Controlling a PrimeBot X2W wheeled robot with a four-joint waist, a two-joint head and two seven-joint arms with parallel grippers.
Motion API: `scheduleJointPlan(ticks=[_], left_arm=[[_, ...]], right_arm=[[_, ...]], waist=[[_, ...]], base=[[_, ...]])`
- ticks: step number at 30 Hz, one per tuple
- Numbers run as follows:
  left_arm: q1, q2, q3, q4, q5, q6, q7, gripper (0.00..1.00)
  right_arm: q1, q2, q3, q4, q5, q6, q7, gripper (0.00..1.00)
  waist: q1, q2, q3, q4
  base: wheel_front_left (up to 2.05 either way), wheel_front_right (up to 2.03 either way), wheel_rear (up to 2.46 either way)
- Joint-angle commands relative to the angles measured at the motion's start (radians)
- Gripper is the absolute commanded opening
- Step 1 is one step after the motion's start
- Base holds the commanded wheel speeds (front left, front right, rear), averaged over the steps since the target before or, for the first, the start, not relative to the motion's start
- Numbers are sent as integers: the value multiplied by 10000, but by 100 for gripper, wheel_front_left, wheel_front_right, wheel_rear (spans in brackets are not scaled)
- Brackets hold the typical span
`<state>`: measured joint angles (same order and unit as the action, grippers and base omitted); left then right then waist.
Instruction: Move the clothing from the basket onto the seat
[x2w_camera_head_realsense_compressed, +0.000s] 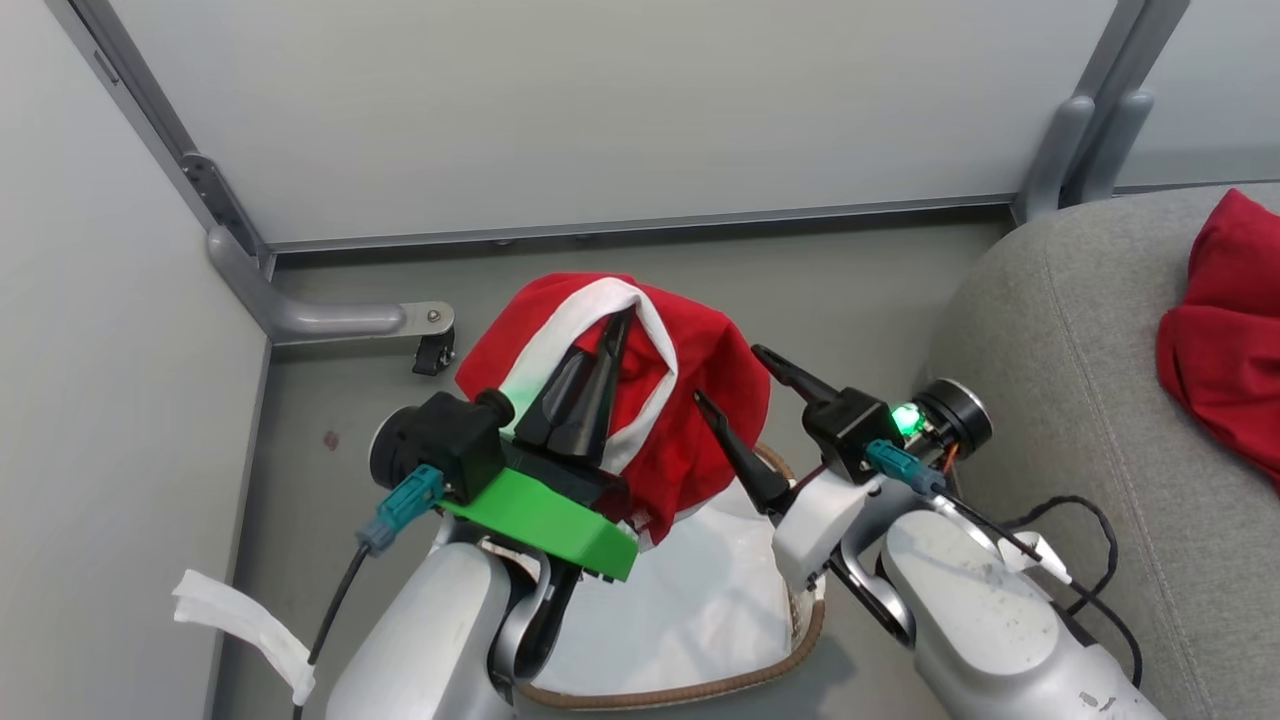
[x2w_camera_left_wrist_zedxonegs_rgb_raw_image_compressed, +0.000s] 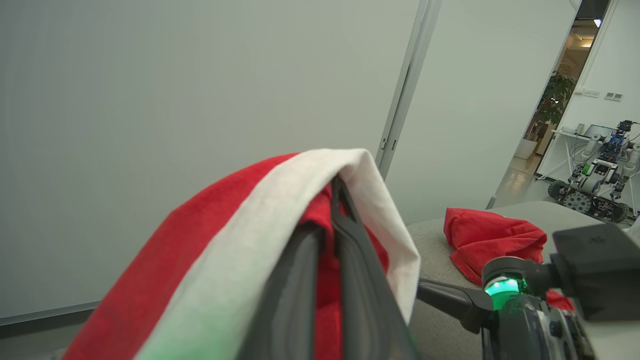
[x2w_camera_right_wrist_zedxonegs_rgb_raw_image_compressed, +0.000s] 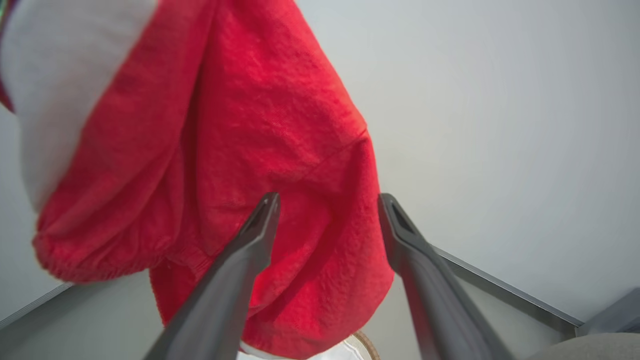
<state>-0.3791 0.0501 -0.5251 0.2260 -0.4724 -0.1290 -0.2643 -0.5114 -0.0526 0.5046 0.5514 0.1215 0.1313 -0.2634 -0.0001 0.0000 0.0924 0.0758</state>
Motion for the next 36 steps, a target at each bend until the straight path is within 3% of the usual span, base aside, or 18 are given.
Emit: scheduleJointPlan(ticks=[1,11,19,20,21,28,36], left_arm=[[-138,17,-88,-55,-35,-26,-1,0],[-379,15,-764,-133,-172,-26,-2,0],[-700,16,-1462,-50,-421,-26,-2,0],[-720,16,-1482,-36,-451,-26,-2,0],[-730,16,-1489,-24,-464,-26,-2,0],[-647,16,-1371,109,-468,-26,-2,0],[-427,14,-1007,252,-356,-26,-2,0]], right_arm=[[-197,-81,79,96,-116,-12,-20,100],[-1398,-439,739,1181,-98,-11,-20,100],[-2254,-697,2661,2517,1288,-11,-20,100],[-2279,-708,2868,2624,1501,-11,-20,37],[-2275,-708,3008,2673,1696,-12,-20,0],[-1846,-779,3847,2829,2954,-11,-20,0],[-1087,-773,4007,2523,3510,-12,-20,0]], waist=[[1,0,43,61],[1,0,211,352],[1,0,318,720],[1,0,318,762],[1,0,318,791],[1,0,309,893],[1,0,256,719]], base=[[0,0,0],[0,0,0],[0,0,0],[0,0,0],[0,0,0],[0,0,0],[0,0,0]])
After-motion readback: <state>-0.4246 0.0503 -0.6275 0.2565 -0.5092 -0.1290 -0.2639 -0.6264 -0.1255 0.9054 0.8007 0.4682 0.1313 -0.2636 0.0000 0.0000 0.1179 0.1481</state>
